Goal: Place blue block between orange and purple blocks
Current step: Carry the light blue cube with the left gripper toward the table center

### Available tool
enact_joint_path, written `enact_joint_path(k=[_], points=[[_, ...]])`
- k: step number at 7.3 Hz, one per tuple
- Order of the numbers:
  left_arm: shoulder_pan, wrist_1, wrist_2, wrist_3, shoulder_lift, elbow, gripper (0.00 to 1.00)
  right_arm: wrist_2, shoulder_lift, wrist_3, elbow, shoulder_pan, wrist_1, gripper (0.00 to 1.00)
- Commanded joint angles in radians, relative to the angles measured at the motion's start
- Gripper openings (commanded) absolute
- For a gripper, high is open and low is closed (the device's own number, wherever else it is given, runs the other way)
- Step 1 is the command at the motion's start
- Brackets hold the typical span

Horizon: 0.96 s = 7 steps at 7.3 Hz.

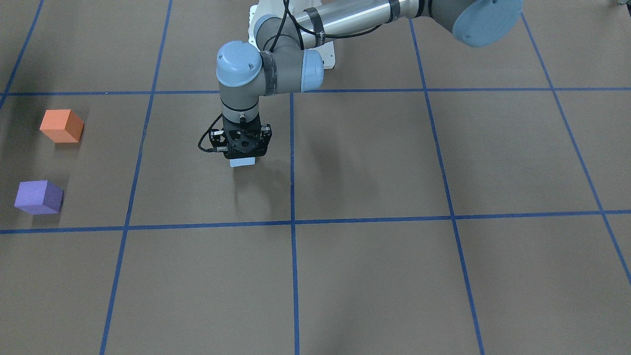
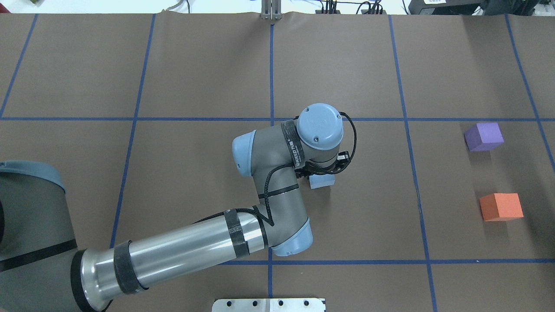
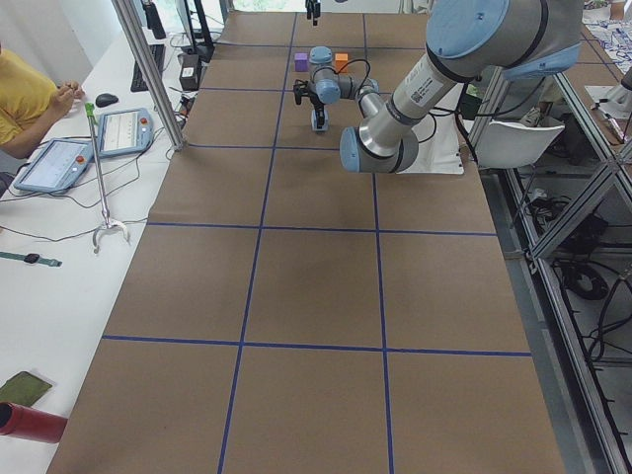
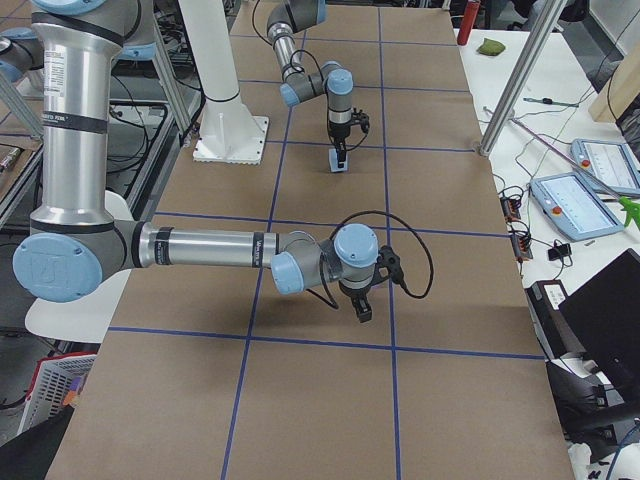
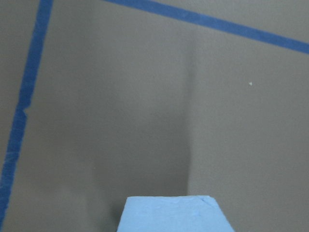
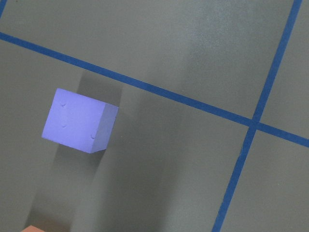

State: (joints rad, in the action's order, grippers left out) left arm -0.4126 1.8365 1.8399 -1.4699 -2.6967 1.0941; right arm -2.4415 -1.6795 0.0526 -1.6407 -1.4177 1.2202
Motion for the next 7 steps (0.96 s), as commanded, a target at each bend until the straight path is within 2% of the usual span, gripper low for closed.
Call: enact_joint_path(k=[1,2,3,4,5,7], points=[[0.0,-0.009,-0.014,0.048,-0.006,0.007,0.99,-0.03,-0.002,-0.002,0.002,0.002,-0.027,1.0],[-0.008,-0.011,-0.017,0.055,-0.009,0.013,0.99,-0.036,0.004,-0.003,-0.001,0.011,-0.028,1.0],[-0.031,-0.028,-0.01,0.057,-0.008,0.056,1.0,-0.078,0.004,-0.013,-0.004,0.02,-0.03,1.0],[-0.046,-0.055,-0.007,0.057,0.027,0.157,1.0,-0.109,0.017,-0.183,-0.025,0.066,-0.037,1.0],[-0.051,-0.072,-0.001,0.059,0.126,0.276,1.0,-0.108,0.033,-0.365,-0.046,0.13,-0.106,1.0],[-0.077,-0.068,0.001,0.144,0.339,0.489,1.0,-0.041,0.094,-0.823,-0.05,0.302,-0.348,1.0]])
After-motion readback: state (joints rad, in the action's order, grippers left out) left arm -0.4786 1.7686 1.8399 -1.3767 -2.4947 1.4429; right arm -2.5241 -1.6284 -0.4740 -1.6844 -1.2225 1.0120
